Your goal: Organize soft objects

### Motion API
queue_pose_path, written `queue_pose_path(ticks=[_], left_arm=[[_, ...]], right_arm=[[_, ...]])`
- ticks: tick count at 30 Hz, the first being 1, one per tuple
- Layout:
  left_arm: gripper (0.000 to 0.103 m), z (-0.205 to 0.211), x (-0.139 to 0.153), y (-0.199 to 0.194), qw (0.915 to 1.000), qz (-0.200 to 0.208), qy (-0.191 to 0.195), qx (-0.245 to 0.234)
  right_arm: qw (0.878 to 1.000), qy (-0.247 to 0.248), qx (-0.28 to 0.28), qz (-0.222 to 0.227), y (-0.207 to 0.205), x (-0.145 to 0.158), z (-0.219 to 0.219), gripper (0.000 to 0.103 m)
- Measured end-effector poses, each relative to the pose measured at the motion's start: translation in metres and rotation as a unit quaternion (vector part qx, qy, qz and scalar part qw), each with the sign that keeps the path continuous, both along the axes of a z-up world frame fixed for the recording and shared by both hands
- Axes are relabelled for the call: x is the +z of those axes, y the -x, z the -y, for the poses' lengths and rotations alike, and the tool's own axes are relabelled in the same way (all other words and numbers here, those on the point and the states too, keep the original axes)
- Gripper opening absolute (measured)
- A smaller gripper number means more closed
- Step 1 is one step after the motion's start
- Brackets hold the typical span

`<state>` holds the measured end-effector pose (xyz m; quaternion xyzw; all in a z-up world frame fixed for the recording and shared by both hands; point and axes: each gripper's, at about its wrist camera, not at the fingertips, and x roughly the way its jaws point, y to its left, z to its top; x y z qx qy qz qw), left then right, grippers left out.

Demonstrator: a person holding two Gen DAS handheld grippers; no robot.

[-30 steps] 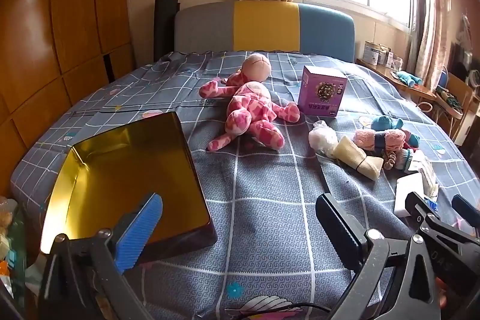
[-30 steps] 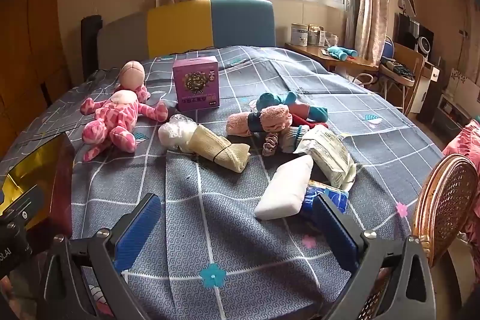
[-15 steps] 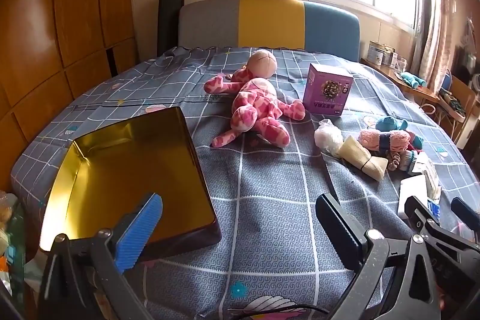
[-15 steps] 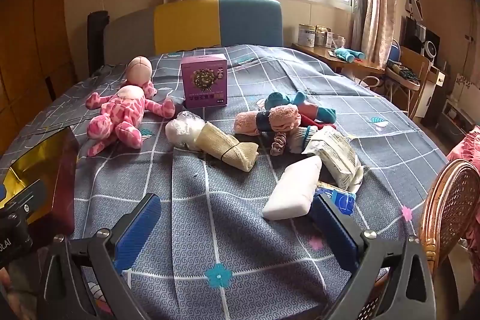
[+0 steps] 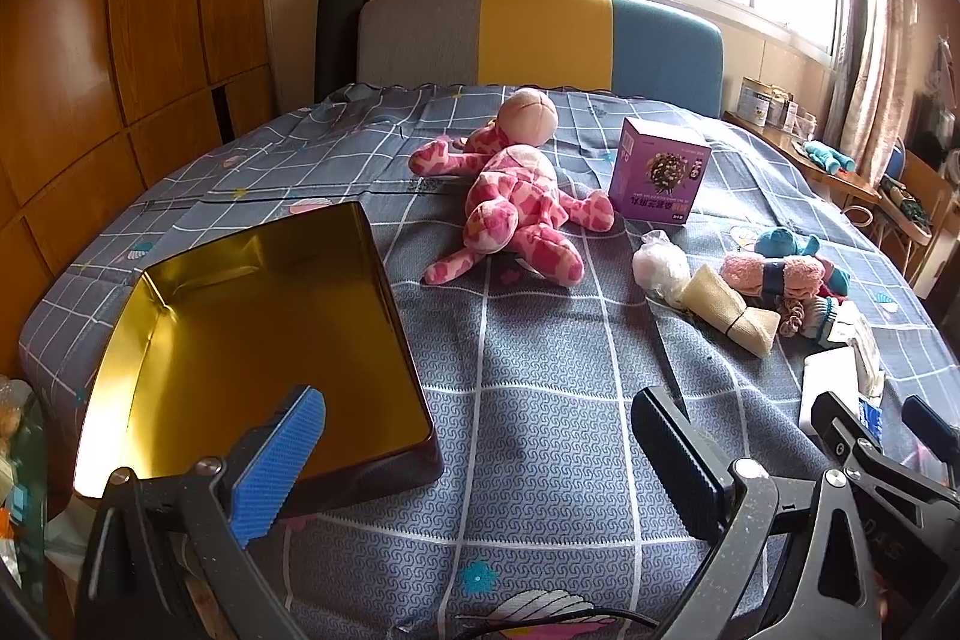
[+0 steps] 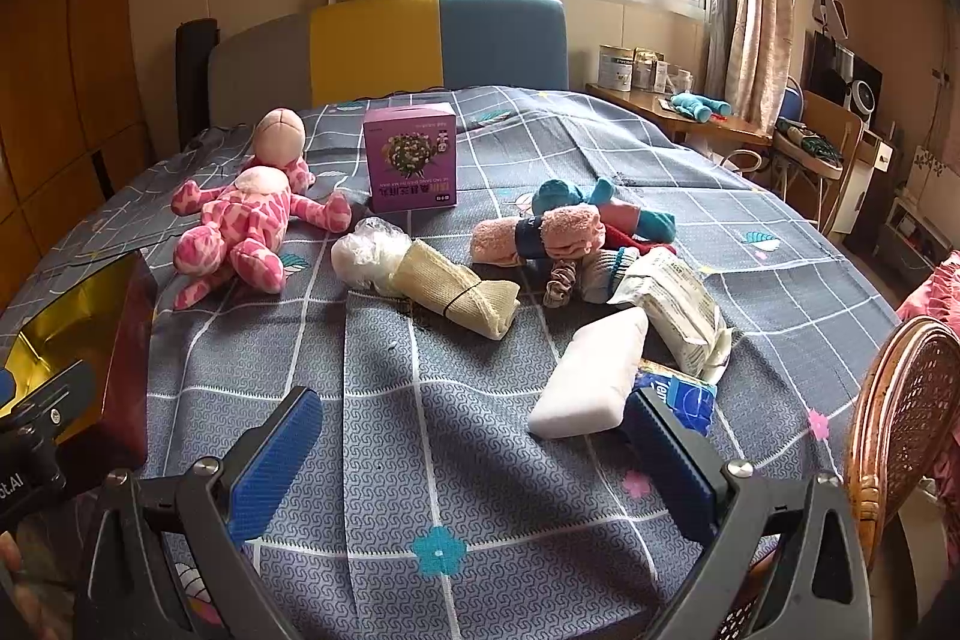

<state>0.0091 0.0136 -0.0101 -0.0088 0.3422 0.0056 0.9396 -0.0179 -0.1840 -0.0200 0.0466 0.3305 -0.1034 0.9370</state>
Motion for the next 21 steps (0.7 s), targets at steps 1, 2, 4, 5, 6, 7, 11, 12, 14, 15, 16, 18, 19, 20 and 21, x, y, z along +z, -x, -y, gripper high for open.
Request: queue_pose_path(ticks=[1, 2, 4, 5, 6, 7, 11, 12, 14, 15, 16, 18, 19, 20, 21], left_arm=[[0.103, -0.0003, -0.0002, -0.0001, 1.0000, 0.000, 0.000, 0.000], [0.103, -0.0005, -0.0003, -0.0002, 1.0000, -0.001, 0.000, 0.001], [0.103, -0.0006, -0.0005, -0.0004, 1.0000, -0.001, 0.001, 0.001], [0.103, -0.0007, -0.0006, -0.0004, 1.0000, -0.001, 0.001, 0.001], [0.103, -0.0007, -0.0007, -0.0003, 1.0000, -0.001, 0.001, 0.001], [0.103, -0.0009, -0.0006, -0.0002, 1.0000, -0.002, 0.000, 0.000], [0.103, -0.0009, -0.0007, -0.0003, 1.0000, -0.001, 0.001, 0.001], [0.103, -0.0006, -0.0006, -0.0003, 1.0000, -0.001, 0.001, 0.001], [0.103, -0.0004, -0.0010, -0.0004, 1.0000, -0.001, 0.001, 0.001], [0.103, -0.0005, -0.0009, -0.0004, 1.0000, -0.001, 0.001, 0.000], [0.103, -0.0005, -0.0009, -0.0004, 1.0000, -0.001, 0.001, 0.000], [0.103, -0.0002, -0.0010, -0.0004, 1.0000, -0.001, 0.001, 0.000], [0.103, -0.0001, -0.0012, -0.0003, 1.0000, -0.001, 0.001, 0.000], [0.103, 0.0000, -0.0014, -0.0003, 1.0000, -0.001, 0.001, 0.000], [0.103, 0.0000, -0.0015, -0.0003, 1.0000, -0.002, 0.001, 0.000]], right_arm=[[1.000, 0.000, 0.000, 0.000, 0.0000, -0.0001, 0.0000, 0.103], [1.000, 0.001, 0.000, -0.001, -0.0003, -0.0004, -0.0004, 0.103], [1.000, 0.001, 0.001, -0.001, -0.0006, -0.0006, -0.0007, 0.103], [1.000, 0.001, 0.000, -0.001, -0.0007, -0.0007, -0.0005, 0.103], [1.000, 0.001, 0.001, -0.001, -0.0006, -0.0006, -0.0005, 0.103], [1.000, 0.001, 0.001, -0.001, -0.0005, -0.0006, -0.0005, 0.103], [1.000, 0.001, 0.001, -0.001, -0.0004, -0.0012, -0.0010, 0.103], [1.000, 0.001, 0.001, -0.001, -0.0005, -0.0011, -0.0009, 0.103], [1.000, 0.001, 0.001, -0.001, -0.0004, -0.0009, -0.0008, 0.103], [1.000, 0.001, 0.001, -0.001, -0.0003, -0.0009, -0.0007, 0.103], [1.000, 0.001, 0.001, -0.001, -0.0003, -0.0010, -0.0009, 0.103], [1.000, 0.001, 0.001, -0.001, -0.0003, -0.0007, -0.0010, 0.103], [1.000, 0.002, 0.001, -0.001, -0.0003, -0.0006, -0.0012, 0.103], [1.000, 0.002, 0.001, -0.001, -0.0008, -0.0014, -0.0009, 0.103], [1.000, 0.001, 0.001, -0.002, -0.0009, -0.0019, -0.0007, 0.103]])
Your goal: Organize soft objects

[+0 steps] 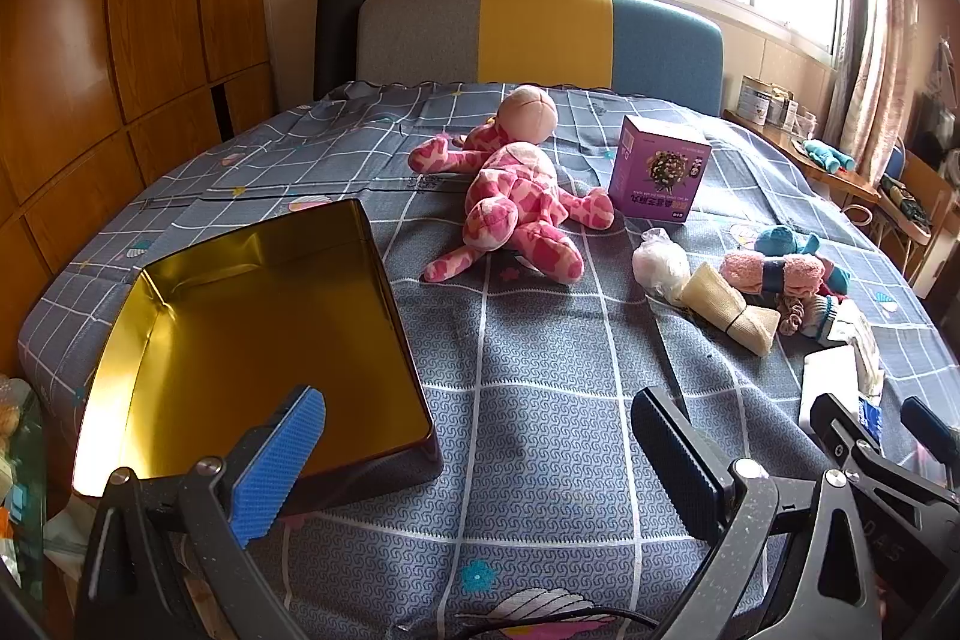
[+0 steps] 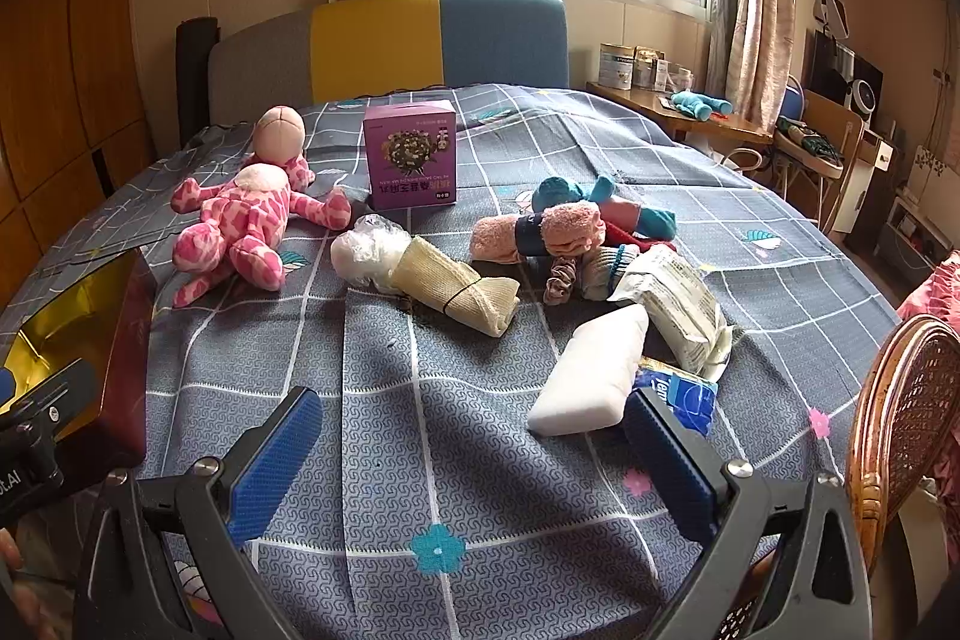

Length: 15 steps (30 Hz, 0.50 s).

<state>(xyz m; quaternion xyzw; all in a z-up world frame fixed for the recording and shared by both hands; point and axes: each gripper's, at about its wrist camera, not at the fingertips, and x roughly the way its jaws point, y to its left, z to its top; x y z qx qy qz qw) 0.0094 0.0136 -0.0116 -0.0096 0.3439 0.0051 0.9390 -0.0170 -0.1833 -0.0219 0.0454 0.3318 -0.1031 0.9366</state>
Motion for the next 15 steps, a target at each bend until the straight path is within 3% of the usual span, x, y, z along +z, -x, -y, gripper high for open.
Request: queue_pose_path(ticks=[15], left_arm=[[0.103, 0.0024, -0.0033, -0.0016, 0.9999, -0.010, 0.001, -0.005]], right_arm=[[1.000, -0.003, -0.001, -0.004, -0.0006, -0.0026, 0.0024, 0.103]])
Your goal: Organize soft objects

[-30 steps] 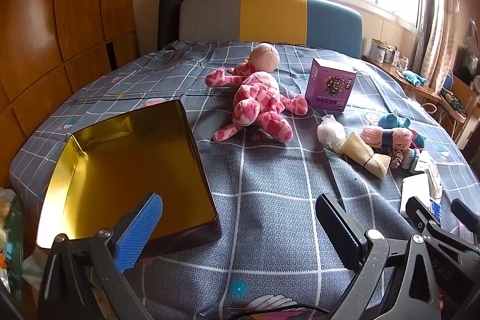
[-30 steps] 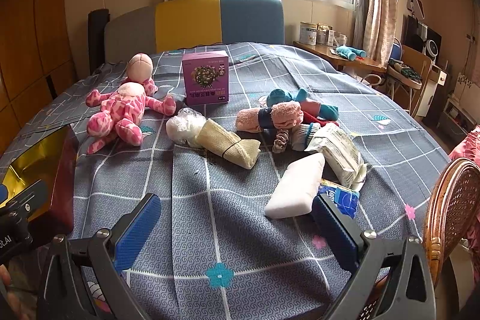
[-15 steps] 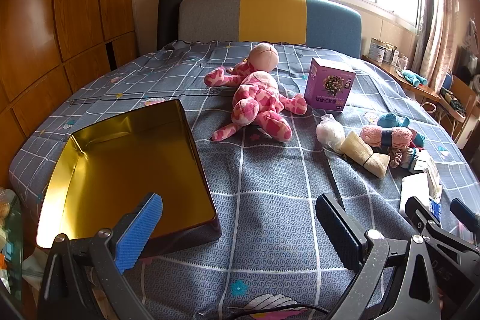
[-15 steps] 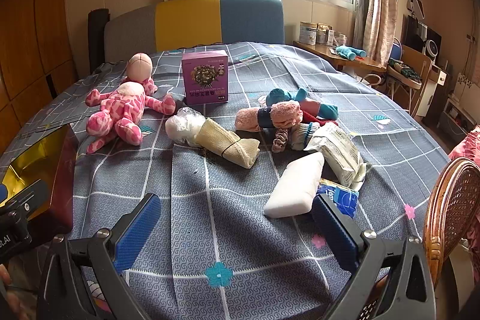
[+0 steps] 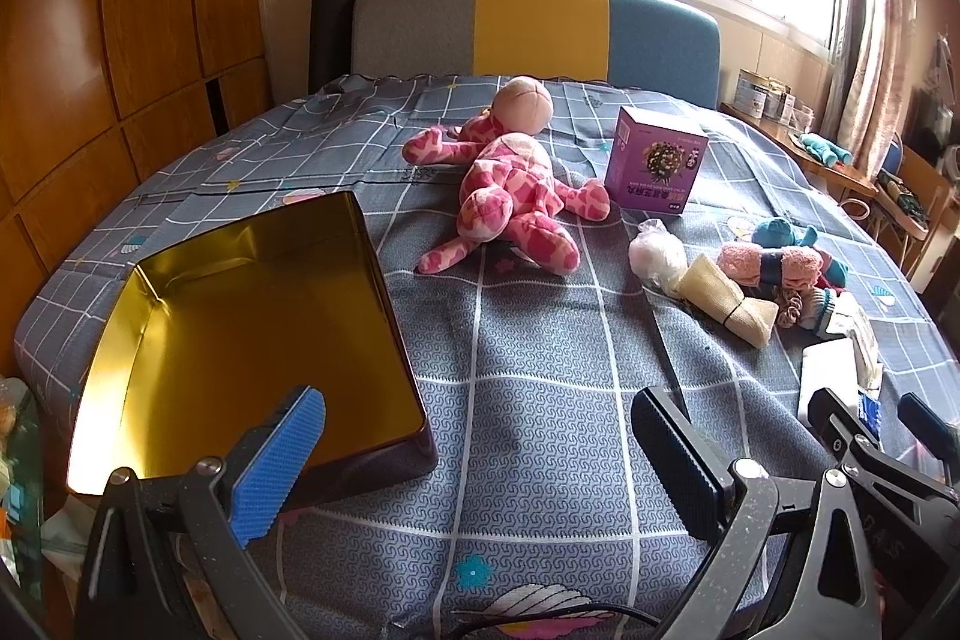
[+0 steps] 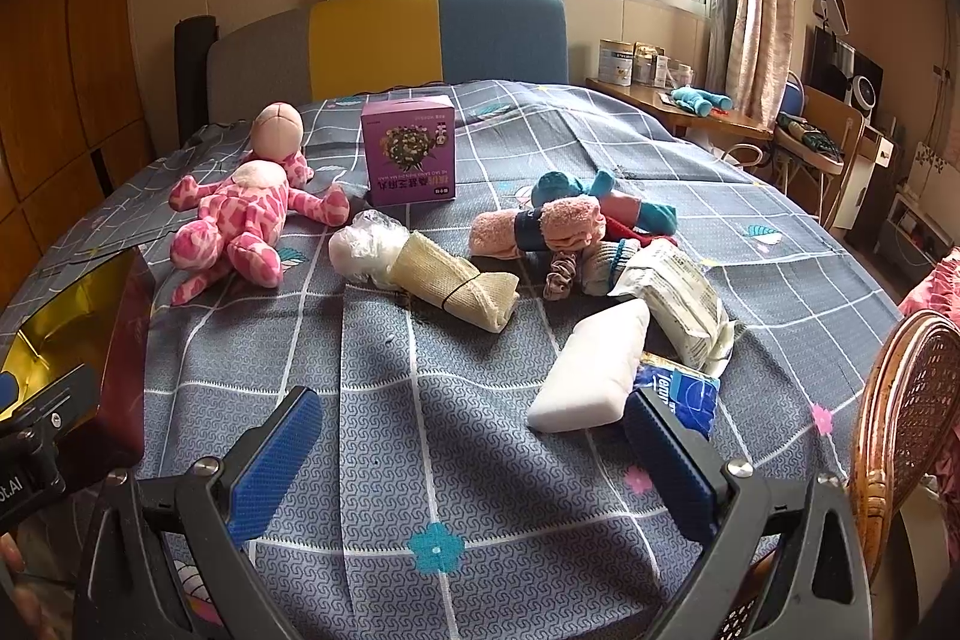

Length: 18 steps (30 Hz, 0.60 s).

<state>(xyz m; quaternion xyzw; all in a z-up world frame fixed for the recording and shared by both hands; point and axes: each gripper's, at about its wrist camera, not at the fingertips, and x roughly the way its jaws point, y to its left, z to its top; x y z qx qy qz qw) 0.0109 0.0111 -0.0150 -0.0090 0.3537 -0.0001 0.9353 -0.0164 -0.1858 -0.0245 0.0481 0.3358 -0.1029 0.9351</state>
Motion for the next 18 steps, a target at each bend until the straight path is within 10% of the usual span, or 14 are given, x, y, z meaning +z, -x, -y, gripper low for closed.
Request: queue_pose_path(ticks=[11, 18], left_arm=[[0.103, 0.004, 0.000, -0.003, 0.9994, 0.003, 0.020, -0.029], [0.103, 0.024, 0.006, -0.020, 0.9901, -0.027, 0.054, -0.127]], right_arm=[[1.000, 0.001, -0.001, -0.003, -0.005, -0.001, 0.005, 0.103], [1.000, -0.006, -0.023, -0.002, -0.006, 0.007, 0.034, 0.103]])
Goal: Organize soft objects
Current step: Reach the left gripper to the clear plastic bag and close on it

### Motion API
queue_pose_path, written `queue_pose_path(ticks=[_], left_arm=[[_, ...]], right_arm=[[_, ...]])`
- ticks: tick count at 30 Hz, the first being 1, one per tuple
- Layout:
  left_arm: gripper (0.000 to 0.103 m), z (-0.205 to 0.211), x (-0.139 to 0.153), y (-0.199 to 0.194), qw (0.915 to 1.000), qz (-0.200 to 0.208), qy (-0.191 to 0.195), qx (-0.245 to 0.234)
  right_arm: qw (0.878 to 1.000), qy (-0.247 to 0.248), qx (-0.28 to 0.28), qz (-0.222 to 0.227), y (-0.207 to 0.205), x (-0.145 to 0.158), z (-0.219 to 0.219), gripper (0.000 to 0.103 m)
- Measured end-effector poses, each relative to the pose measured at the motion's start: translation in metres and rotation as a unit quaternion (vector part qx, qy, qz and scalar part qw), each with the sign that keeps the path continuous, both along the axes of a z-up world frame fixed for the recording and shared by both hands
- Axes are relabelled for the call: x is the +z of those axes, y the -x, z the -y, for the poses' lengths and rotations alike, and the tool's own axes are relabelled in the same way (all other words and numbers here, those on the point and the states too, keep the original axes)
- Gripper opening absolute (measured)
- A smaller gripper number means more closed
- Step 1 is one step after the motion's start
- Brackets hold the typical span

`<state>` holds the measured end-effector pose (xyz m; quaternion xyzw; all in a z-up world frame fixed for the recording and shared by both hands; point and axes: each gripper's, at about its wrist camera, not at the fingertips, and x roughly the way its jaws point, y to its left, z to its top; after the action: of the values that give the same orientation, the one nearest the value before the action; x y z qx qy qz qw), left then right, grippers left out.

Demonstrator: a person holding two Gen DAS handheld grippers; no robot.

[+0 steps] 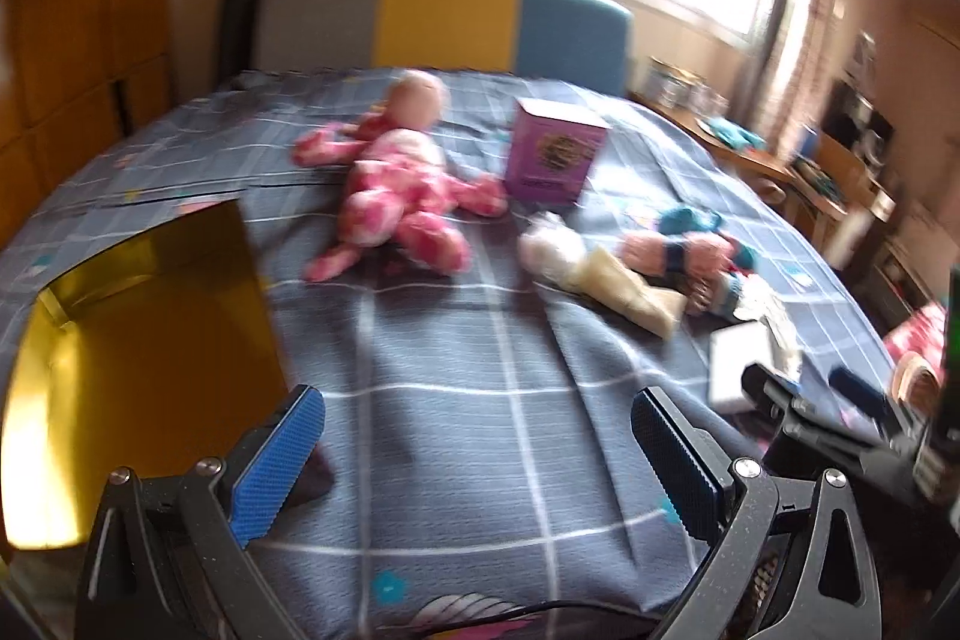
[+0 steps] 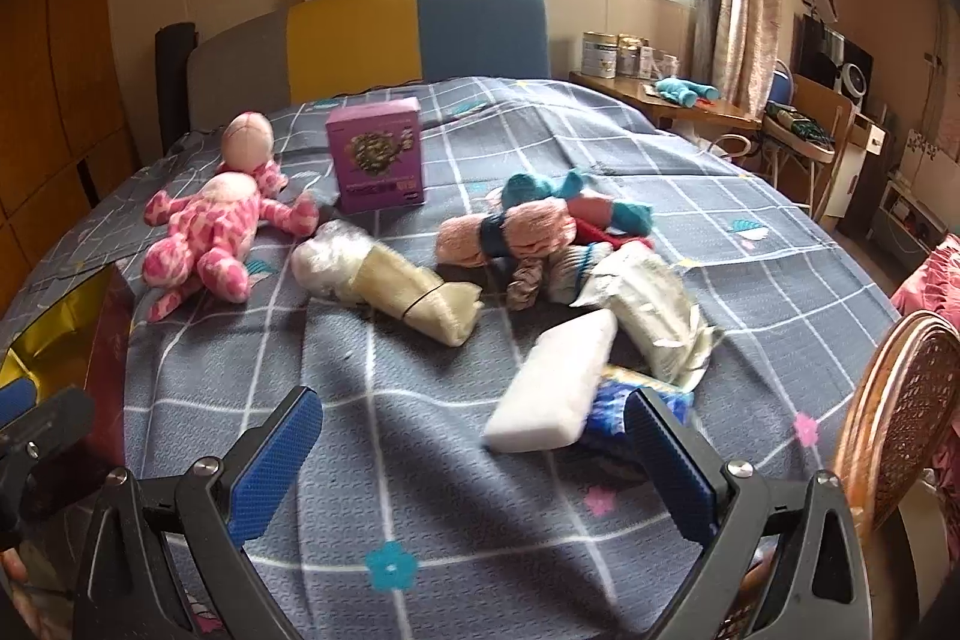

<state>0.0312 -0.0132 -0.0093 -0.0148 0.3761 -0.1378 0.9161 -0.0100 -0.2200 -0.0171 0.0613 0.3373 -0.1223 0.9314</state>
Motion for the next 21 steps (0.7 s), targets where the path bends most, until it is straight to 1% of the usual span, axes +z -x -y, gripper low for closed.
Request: queue_pose_path(ticks=[2, 3, 5, 6, 7, 10, 12, 14, 16, 18, 20, 21], left_arm=[[0.103, 0.013, -0.004, -0.015, 0.9992, -0.029, -0.014, -0.022], [0.103, 0.018, -0.006, -0.023, 0.9983, -0.046, -0.013, -0.033], [0.103, 0.027, -0.010, -0.043, 0.9950, -0.088, 0.007, -0.047], [0.103, 0.030, -0.012, -0.049, 0.9935, -0.100, 0.012, -0.051], [0.103, 0.035, -0.012, -0.057, 0.9925, -0.107, 0.018, -0.056], [0.103, 0.045, -0.010, -0.076, 0.9909, -0.110, 0.048, -0.061], [0.103, 0.050, -0.010, -0.093, 0.9891, -0.121, 0.055, -0.063], [0.103, 0.062, -0.011, -0.111, 0.9895, -0.120, 0.037, -0.071], [0.103, 0.075, -0.016, -0.129, 0.9909, -0.111, 0.003, -0.075], [0.103, 0.082, -0.023, -0.147, 0.9880, -0.129, -0.007, -0.085], [0.103, 0.092, -0.026, -0.163, 0.9899, -0.115, -0.039, -0.073], [0.100, 0.095, -0.027, -0.169, 0.9901, -0.110, -0.049, -0.073]], right_arm=[[1.000, -0.005, -0.013, 0.004, 0.002, 0.005, 0.016, 0.103], [1.000, -0.007, -0.019, 0.006, 0.003, 0.008, 0.023, 0.103], [0.999, -0.007, -0.035, 0.012, 0.006, 0.014, 0.039, 0.103], [0.999, -0.006, -0.043, 0.015, 0.007, 0.017, 0.046, 0.103], [0.999, -0.007, -0.049, 0.016, 0.008, 0.019, 0.053, 0.103], [0.998, -0.009, -0.061, 0.020, 0.008, 0.025, 0.071, 0.103], [0.997, -0.011, -0.068, 0.020, 0.008, 0.027, 0.081, 0.103], [0.997, -0.018, -0.070, 0.019, 0.006, 0.026, 0.087, 0.103], [0.997, -0.021, -0.067, 0.016, 0.003, 0.025, 0.089, 0.103], [0.998, -0.022, -0.061, 0.014, 0.001, 0.023, 0.089, 0.103], [0.998, -0.024, -0.054, 0.011, -0.002, 0.021, 0.087, 0.103], [0.998, -0.027, -0.050, 0.009, -0.004, 0.020, 0.087, 0.103]])
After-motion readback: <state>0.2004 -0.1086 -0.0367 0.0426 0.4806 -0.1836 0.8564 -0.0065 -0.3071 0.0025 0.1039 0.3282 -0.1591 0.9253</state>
